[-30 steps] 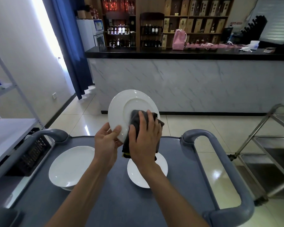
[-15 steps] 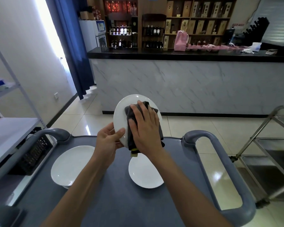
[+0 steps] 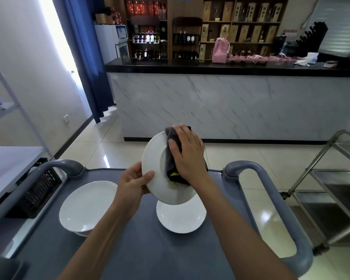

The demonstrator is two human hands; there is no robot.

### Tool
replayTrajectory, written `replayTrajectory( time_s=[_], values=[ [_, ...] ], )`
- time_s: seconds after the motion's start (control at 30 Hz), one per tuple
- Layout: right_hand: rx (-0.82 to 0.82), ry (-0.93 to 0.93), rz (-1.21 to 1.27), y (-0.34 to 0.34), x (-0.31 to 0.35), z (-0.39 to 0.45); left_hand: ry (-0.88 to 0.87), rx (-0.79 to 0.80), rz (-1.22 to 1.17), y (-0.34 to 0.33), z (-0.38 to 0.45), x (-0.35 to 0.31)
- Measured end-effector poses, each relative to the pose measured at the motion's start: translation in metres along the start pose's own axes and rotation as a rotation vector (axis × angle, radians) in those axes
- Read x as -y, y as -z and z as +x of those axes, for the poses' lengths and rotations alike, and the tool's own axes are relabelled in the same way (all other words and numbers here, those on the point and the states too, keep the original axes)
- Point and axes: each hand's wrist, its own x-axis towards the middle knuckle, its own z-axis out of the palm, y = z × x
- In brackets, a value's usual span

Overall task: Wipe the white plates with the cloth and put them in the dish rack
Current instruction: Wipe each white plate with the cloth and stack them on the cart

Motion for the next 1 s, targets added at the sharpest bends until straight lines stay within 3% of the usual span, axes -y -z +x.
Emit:
replayTrajectory(
  time_s=[0.27, 0.53, 0.7, 0.9, 1.0],
  values=[
    [0.017, -0.231, 0.126, 0.000, -0.040, -0.017, 0.029, -0.020, -0.034, 0.001, -0.001, 0.011],
    [-0.118, -0.498, 0.497, 0.000, -0.060, -0.041, 0.046, -0.084, -0.056, 0.004, 0.010, 0.013],
    [-0.153, -0.616, 0.558, -0.002, -0.070, -0.060, 0.059, -0.129, -0.083, 0.005, 0.022, 0.011],
    [-0.104, -0.605, 0.458, 0.002, -0.083, -0.082, -0.055, -0.159, 0.206, -0.002, 0.032, 0.020],
    [-0.103, -0.582, 0.380, 0.007, -0.090, -0.091, -0.117, -0.144, 0.496, -0.003, 0.038, 0.033]
  ],
)
